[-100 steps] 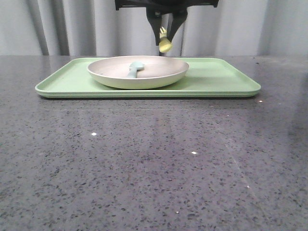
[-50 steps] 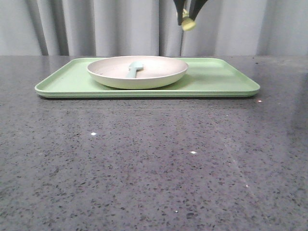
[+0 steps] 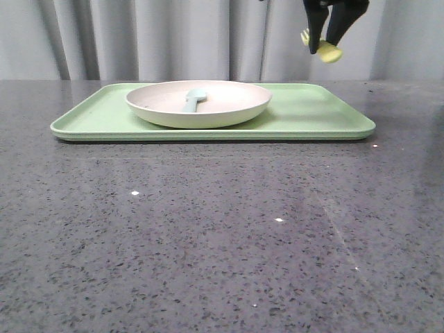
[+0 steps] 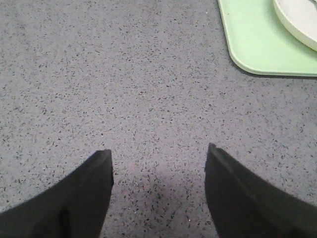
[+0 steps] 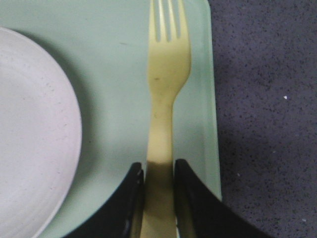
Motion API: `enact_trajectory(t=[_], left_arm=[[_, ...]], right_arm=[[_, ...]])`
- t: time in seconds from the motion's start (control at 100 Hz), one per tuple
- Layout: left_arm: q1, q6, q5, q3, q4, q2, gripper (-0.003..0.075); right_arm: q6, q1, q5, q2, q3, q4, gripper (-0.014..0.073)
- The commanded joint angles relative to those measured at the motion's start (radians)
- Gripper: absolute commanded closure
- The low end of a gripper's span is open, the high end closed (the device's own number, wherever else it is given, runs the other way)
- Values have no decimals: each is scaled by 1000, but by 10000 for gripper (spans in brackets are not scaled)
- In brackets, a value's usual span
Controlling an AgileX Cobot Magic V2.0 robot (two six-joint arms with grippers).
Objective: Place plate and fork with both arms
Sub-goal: 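Carry the fork beside the plate and lower it onto the tray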
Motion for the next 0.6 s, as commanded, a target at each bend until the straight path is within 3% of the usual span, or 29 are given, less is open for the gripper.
enact_trajectory(t=[0.0,0.3,0.59], left_arm=[[2,-6,-65,-26,0,2,314],[2,-6,-65,-26,0,2,314],[2,-6,-65,-26,0,2,314]], right_arm=[[-17,-25,-123,-85,56,-3,641],[-103,-40,-296,-93,197,106,641],[-115,-40,-337,-72,199,110,641]])
